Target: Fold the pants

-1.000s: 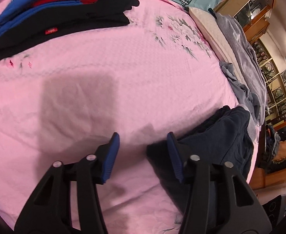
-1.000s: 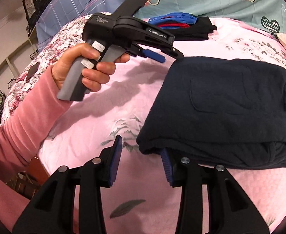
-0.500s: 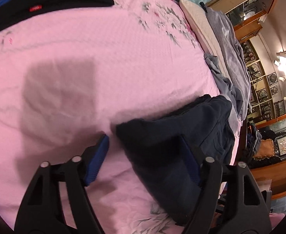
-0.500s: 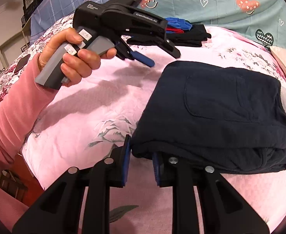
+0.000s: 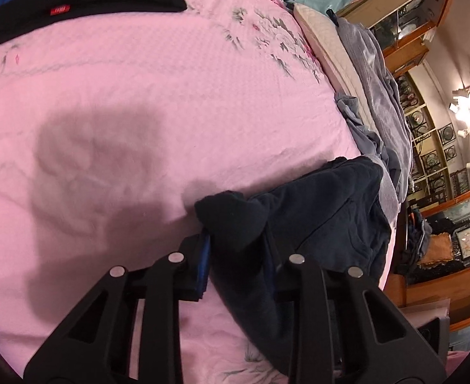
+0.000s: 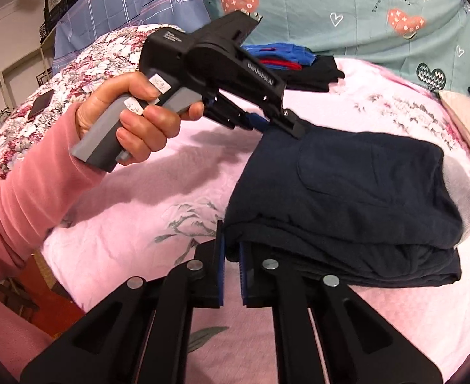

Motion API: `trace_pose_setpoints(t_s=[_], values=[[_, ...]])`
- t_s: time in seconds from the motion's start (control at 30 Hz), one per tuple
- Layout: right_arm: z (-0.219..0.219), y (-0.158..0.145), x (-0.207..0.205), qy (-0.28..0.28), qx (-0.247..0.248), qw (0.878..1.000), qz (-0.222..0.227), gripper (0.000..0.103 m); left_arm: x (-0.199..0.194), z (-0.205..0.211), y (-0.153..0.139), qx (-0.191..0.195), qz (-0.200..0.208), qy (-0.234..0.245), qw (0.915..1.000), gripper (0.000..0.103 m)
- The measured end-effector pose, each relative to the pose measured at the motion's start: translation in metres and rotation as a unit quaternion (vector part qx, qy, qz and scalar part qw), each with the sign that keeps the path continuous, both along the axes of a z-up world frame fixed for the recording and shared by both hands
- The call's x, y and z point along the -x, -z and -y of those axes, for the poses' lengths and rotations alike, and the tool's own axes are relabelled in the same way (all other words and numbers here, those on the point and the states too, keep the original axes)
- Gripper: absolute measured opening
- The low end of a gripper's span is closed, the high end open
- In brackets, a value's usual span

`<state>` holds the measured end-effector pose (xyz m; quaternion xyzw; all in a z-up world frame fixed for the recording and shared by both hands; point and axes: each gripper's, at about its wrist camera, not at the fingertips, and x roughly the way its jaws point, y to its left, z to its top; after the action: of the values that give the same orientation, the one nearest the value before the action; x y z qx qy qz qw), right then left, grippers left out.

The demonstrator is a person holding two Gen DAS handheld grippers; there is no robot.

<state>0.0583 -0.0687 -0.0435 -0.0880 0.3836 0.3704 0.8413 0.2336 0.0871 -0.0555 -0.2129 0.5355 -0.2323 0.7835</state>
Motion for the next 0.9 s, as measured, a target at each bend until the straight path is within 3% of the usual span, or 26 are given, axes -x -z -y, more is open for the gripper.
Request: trace_pose_setpoints(t_s=[0.03,0.1,0.17,0.2,0.27,0.3,0.33,0.43,0.53,0.67,0.77,0.83,0.9], values=[[0.000,0.013,-0.006,0.005,-0.004,1.000,-0.029,0.007,0.000,-0.001,-0.001,0.003,-0.001,-0.001,1.0000,0.028],[-0.002,0.010,-0.001,0.002,-0.003,1.000,-0.017,0.007,0.000,-0.001,-0.003,-0.005,0.003,-0.002,1.0000,0.034],[-0.001,0.007,0.002,0.002,-0.005,1.000,-0.011,0.007,0.003,-0.002,-0.007,-0.033,0.018,-0.016,0.9992,0.062],[-0.002,0.011,0.001,-0.005,0.003,1.000,-0.019,0.007,0.005,-0.005,-0.015,-0.050,0.033,-0.030,0.9978,0.067],[0.001,0.009,0.006,-0.024,0.009,1.000,-0.005,0.011,0.011,-0.013,-0.035,-0.061,0.065,-0.052,0.9947,0.070],[0.003,0.007,0.008,-0.044,0.011,0.999,-0.009,0.021,0.016,-0.017,-0.049,-0.061,0.084,-0.062,0.9927,0.071],[0.009,0.002,0.012,-0.072,0.007,0.997,-0.014,0.024,0.022,-0.019,-0.060,-0.058,0.099,-0.069,0.9910,0.076],[0.040,-0.027,0.011,-0.084,-0.030,0.996,0.013,0.028,0.038,-0.012,-0.082,-0.041,0.123,-0.073,0.9888,0.082],[0.083,-0.062,-0.014,-0.015,-0.096,0.994,0.052,0.048,0.053,0.016,-0.082,-0.012,0.112,-0.042,0.9927,0.082],[0.123,-0.077,-0.081,0.093,-0.124,0.986,0.053,0.050,0.078,0.061,-0.067,-0.003,0.102,0.008,0.9948,0.082],[0.132,-0.065,-0.129,0.103,-0.144,0.984,0.006,0.050,0.091,0.086,-0.044,-0.021,0.089,0.033,0.9952,0.082],[0.132,-0.052,-0.151,0.105,-0.124,0.987,-0.011,0.050,0.098,0.093,-0.027,-0.044,0.090,0.034,0.9944,0.082],[0.136,-0.032,-0.169,0.158,-0.048,0.986,-0.009,0.042,0.107,0.095,-0.025,-0.066,0.107,0.034,0.9915,0.082]])
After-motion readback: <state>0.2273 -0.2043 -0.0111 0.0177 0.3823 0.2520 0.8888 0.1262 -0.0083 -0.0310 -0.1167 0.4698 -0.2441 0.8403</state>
